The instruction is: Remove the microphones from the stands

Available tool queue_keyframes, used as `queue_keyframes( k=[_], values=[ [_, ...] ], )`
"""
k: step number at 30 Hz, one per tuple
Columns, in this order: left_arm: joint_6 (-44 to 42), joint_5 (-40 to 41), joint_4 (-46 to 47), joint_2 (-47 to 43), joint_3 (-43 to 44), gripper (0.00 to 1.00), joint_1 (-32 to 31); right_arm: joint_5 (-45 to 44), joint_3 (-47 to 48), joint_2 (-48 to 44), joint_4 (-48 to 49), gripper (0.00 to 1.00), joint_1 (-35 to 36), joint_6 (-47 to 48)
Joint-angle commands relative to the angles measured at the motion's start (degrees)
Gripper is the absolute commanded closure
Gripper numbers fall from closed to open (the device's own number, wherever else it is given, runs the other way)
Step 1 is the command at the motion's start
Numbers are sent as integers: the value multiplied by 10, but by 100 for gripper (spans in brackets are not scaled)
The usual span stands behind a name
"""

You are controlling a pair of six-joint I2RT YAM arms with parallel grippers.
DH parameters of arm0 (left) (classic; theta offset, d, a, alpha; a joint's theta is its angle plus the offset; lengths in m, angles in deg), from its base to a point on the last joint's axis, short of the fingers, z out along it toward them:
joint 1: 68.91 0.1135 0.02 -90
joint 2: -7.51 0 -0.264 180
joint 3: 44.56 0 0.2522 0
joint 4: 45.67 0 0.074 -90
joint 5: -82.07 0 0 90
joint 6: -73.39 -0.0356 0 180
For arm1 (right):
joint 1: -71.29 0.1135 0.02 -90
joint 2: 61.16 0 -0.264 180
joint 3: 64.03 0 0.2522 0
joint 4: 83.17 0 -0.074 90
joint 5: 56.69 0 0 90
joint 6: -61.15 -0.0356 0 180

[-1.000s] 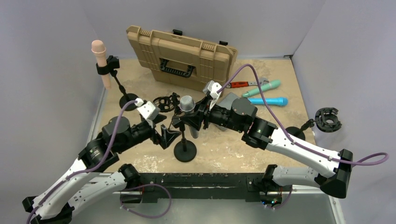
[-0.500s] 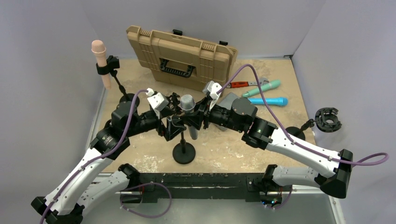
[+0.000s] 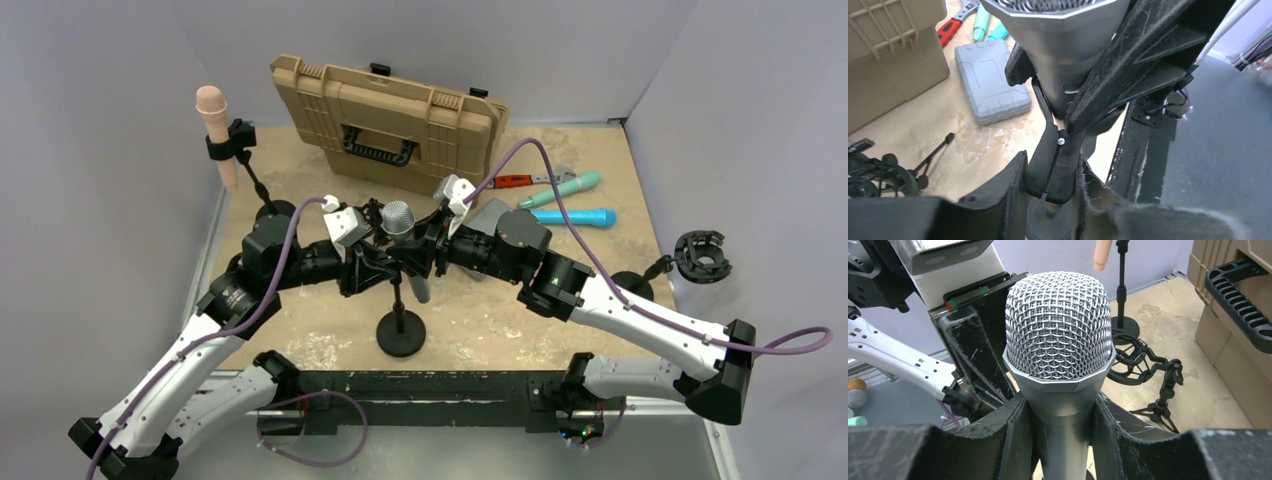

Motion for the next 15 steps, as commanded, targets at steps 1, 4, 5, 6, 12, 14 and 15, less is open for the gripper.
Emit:
queue_keyframes(
  k=[1, 4, 5, 6, 12, 14, 15],
  values=[
    [-20, 20, 22, -2, 0, 100, -2, -12, 20, -7, 38, 90, 1, 13],
    [-20, 70, 35, -17, -14, 100, -2, -29, 19, -8, 46, 94, 1, 16],
    [-19, 84, 41, -23, -19, 100, -2, -39, 19, -9, 48, 96, 1, 16],
    [-19, 96, 45, -29, -24, 100, -2, -52, 18, -11, 52, 98, 1, 15],
    [-10, 137, 57, -49, -48, 100, -3, -213, 2, -52, 69, 100, 1, 15],
    [-4, 147, 60, -57, -53, 100, -4, -287, -6, -78, 65, 100, 1, 23],
    [0, 153, 65, -61, -58, 100, -6, -335, -14, -88, 65, 100, 1, 19]
  ],
)
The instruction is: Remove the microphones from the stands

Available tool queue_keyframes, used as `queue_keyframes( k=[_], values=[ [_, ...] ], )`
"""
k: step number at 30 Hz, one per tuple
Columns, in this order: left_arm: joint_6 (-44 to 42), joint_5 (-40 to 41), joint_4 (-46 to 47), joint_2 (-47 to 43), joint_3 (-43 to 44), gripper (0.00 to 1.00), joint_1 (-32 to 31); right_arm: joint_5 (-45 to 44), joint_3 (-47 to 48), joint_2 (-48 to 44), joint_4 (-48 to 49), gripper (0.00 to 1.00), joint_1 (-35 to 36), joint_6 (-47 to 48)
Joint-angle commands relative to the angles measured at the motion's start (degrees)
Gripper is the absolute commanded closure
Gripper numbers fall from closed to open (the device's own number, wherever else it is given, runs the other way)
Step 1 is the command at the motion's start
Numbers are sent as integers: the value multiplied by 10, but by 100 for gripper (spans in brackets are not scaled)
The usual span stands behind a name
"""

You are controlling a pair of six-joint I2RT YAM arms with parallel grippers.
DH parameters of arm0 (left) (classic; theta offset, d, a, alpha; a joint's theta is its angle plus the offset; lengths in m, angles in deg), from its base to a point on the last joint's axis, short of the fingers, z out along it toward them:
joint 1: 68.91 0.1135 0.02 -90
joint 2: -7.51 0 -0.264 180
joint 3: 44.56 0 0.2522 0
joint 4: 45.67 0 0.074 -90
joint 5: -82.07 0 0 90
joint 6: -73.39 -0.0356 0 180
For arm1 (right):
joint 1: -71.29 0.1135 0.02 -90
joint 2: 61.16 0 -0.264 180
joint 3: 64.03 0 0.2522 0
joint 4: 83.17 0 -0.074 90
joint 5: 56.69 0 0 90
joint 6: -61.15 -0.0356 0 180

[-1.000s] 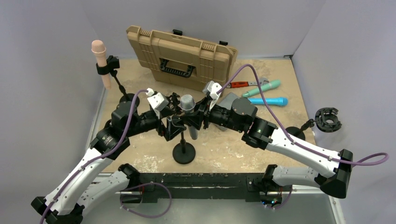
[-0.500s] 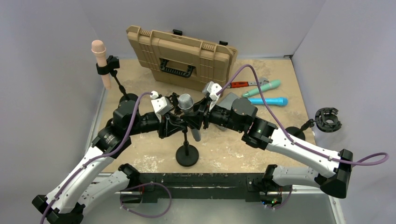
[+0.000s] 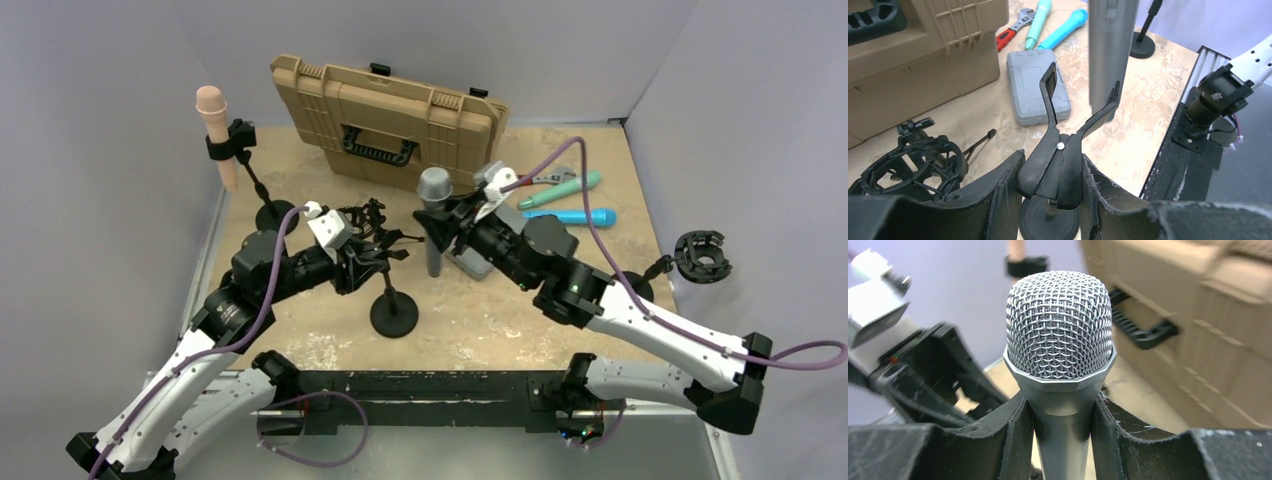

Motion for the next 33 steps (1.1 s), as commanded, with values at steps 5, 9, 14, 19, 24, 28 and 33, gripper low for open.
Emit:
queue_keyframes(
  k=[5, 9, 14, 19, 24, 28, 33],
  values=[
    [34, 55, 49, -12, -18, 100, -9, -472, -71, -85, 1, 100, -7, -52],
    [30, 34, -3, 26, 20, 100, -13, -497, -102, -64, -125, 100, -84, -220],
    [28, 13, -14, 34, 27, 75, -16, -391, -118, -14, -175, 100, -210, -301],
    [22, 12, -13, 22, 21, 57, -24, -397, -56, 77, -281, 100, -313, -374],
    [20, 14, -17, 21, 23, 40, -30, -395, -15, 146, -329, 100, -415, -406],
    [17, 16, -19, 13, 23, 27, -35, -352, -20, 169, -309, 100, -489, -434],
    [10, 17, -18, -1, 20, 12, -41, -288, -37, 216, -254, 100, -557, -447]
  ],
)
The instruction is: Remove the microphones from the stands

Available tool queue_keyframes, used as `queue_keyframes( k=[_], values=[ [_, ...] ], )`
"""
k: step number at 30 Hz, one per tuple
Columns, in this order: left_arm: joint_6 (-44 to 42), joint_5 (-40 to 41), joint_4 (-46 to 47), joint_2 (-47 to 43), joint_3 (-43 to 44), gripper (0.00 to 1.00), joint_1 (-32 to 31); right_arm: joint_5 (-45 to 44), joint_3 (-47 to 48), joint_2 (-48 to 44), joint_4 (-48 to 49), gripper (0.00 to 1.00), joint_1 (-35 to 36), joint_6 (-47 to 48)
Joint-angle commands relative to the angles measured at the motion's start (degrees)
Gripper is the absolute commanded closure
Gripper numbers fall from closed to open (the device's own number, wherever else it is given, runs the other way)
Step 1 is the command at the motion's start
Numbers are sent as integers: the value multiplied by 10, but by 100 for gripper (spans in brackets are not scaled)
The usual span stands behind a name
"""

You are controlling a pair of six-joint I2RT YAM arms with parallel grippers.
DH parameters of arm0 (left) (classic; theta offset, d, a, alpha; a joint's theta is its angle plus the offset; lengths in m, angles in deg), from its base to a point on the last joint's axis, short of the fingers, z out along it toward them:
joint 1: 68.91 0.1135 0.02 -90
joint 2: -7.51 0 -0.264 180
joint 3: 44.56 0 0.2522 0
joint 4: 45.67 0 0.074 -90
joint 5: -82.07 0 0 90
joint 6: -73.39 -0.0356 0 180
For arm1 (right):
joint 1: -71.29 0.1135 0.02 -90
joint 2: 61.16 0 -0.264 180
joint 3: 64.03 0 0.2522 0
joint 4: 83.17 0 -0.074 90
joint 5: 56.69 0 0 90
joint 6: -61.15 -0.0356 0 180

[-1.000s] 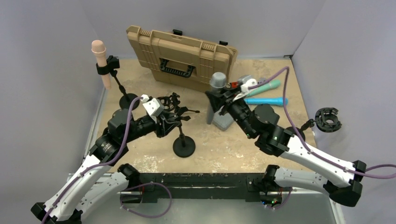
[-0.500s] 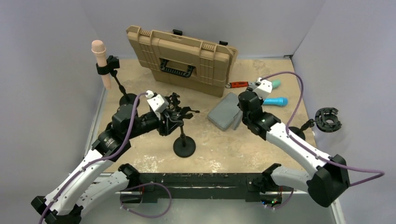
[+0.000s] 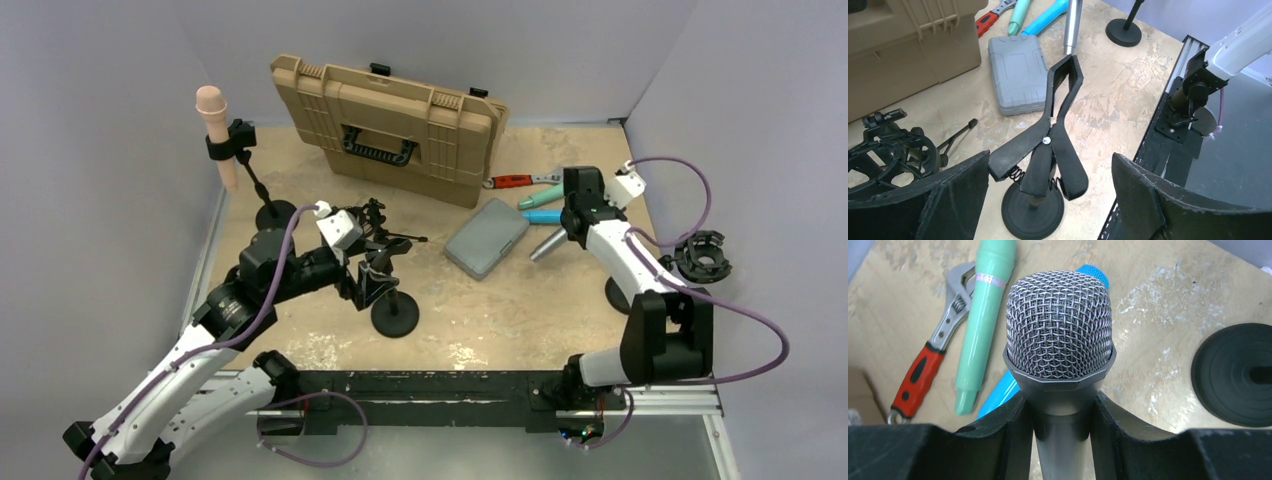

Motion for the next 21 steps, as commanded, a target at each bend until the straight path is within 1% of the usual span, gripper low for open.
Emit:
queue_keyframes(
  k=[1, 4, 6, 9, 14, 16, 21],
  values=[
    [-13, -5, 12, -17, 3, 11, -7, 57, 8, 46, 40, 100, -53, -52],
    [-15, 0, 13, -24, 1, 10, -8, 98, 26, 105, 30, 100, -106, -81],
    [-15, 13, 12, -29, 0, 9, -9, 129, 39, 142, 33, 100, -125, -86],
    [-18, 33, 9, -39, -1, 9, -9, 153, 54, 189, 40, 100, -140, -91],
    [-20, 47, 10, -54, -5, 9, -9, 204, 68, 235, 70, 100, -152, -89],
    [-18, 61, 9, -54, -5, 10, -9, 226, 72, 246, 70, 93, -153, -95],
    [-18, 75, 6, -59, -5, 9, -9, 250, 48, 232, 105, 85, -152, -91]
  ],
)
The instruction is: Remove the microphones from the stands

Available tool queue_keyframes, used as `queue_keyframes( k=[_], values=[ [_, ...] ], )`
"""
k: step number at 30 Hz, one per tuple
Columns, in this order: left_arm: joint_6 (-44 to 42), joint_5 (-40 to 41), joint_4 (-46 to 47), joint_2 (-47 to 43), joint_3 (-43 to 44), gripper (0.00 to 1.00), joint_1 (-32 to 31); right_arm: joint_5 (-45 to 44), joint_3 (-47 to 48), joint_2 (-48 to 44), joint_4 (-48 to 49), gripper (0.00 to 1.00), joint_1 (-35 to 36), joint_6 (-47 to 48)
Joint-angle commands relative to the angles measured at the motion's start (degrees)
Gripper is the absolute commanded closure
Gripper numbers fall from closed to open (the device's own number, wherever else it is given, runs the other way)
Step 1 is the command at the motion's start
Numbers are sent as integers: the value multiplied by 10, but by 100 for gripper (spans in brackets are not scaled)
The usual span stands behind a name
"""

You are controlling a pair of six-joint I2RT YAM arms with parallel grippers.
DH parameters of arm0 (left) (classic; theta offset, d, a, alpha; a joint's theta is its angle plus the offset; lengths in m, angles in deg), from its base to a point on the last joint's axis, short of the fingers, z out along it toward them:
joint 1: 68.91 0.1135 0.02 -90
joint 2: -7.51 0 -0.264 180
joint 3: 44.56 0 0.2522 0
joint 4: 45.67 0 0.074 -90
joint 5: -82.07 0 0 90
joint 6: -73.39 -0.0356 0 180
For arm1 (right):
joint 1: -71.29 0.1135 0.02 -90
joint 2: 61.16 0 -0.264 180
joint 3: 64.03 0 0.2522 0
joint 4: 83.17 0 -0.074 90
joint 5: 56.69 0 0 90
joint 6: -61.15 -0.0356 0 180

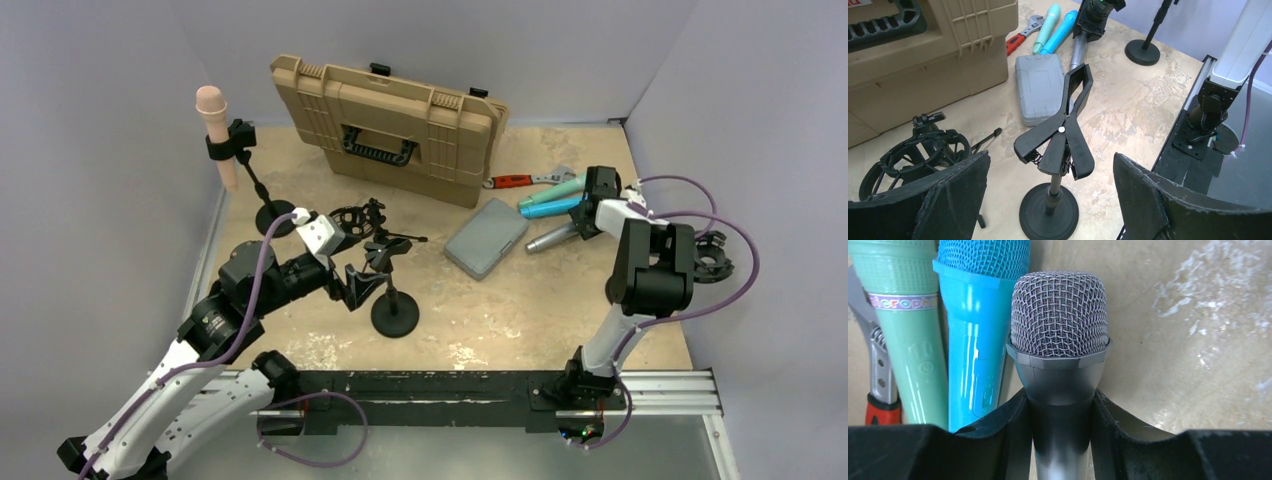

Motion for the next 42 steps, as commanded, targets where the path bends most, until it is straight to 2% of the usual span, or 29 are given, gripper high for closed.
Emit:
queue_keyframes(
  k=[1, 3, 4, 6, 11, 16, 23, 26, 29, 32, 36, 38, 42],
  values=[
    [-8, 20, 9, -6, -2, 9, -2, 42, -14, -12, 38, 70, -2, -9],
    [-8, 19, 11, -8, -4, 9, -1, 31, -13, -18, 29, 31, -1, -2],
    [-8, 19, 12, -9, -5, 9, -1, 24, -10, -22, 21, 16, -1, 2],
    [-8, 21, 13, -9, -6, 9, -2, 15, -12, -35, 12, 7, 1, 14],
    [-9, 30, 17, -15, -8, 10, -1, -15, -38, -106, 12, 2, 21, 48],
    [-10, 49, 23, -29, -15, 10, -2, -66, -41, -183, -13, 1, 73, 85],
    [-4, 187, 31, -90, -40, 9, -1, -18, -36, -288, -49, 1, 160, 215],
    [-3, 209, 42, -123, -54, 9, -2, 81, -61, -347, -32, 3, 172, 270],
    [-4, 221, 48, -140, -60, 9, -2, 247, -104, -429, 32, 2, 181, 325],
    [-9, 187, 57, -137, -63, 8, -2, 386, -133, -471, 87, 1, 188, 335],
    [-13, 99, 60, -109, -52, 9, -1, 535, -123, -469, 120, 1, 224, 361],
    [-13, 104, 62, -111, -55, 9, -1, 608, -112, -461, 139, 1, 259, 364],
    [-14, 134, 62, -127, -62, 9, -1, 665, -86, -437, 202, 1, 336, 336]
  ],
)
